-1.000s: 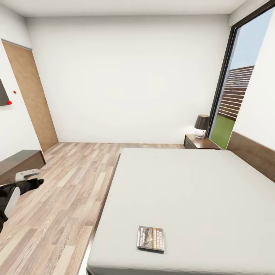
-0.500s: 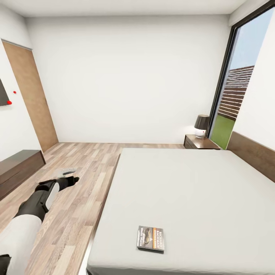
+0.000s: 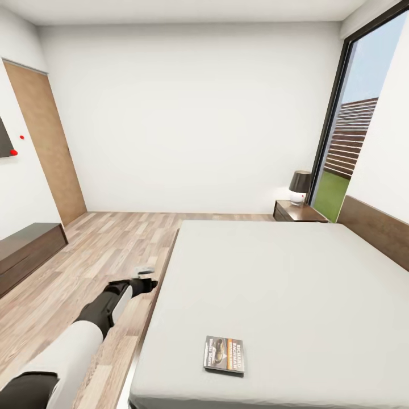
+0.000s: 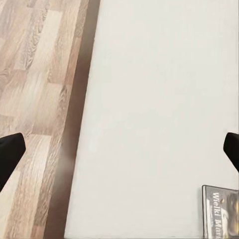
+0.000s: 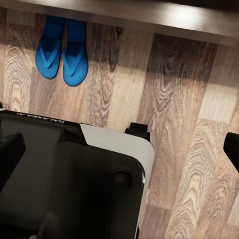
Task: In the bedroom, move the book from the bed onto either nightstand, and place the two sandals side by side next to the bed.
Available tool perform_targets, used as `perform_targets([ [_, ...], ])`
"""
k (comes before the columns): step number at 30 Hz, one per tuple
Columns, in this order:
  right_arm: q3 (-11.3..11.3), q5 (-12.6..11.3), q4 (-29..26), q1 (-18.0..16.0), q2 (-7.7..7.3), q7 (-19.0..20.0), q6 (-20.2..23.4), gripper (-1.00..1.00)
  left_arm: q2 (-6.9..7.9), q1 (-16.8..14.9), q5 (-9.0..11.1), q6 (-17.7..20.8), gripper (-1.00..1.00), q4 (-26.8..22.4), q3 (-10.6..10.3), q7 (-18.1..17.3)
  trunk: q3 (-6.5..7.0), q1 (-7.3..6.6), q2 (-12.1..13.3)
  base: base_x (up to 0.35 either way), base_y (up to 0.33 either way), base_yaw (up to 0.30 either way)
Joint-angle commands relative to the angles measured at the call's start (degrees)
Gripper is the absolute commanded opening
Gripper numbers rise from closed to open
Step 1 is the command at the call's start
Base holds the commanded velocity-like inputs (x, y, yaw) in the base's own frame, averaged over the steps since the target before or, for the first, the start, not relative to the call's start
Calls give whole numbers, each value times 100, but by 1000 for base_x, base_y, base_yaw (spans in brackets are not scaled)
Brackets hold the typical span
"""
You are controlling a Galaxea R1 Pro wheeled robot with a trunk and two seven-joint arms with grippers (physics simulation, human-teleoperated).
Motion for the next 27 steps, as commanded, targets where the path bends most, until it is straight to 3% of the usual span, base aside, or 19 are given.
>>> perform_targets([
  [1,-49,49,-10,-1,-3,25,28,100,-65,-5,42,20,100,22,-119,56,-9,1,-7,0,0,0],
  [6,-53,45,-14,64,-20,25,21,100,-367,-10,41,-1,100,200,-588,583,-9,1,-7,0,0,0],
  [10,-54,43,-12,103,-19,25,-71,100,-496,-17,48,13,100,279,-793,981,-9,1,-7,0,0,0],
  [27,-57,29,-7,182,-45,25,-326,100,-578,-160,83,96,100,448,-931,1293,-9,1,-7,0,0,0],
])
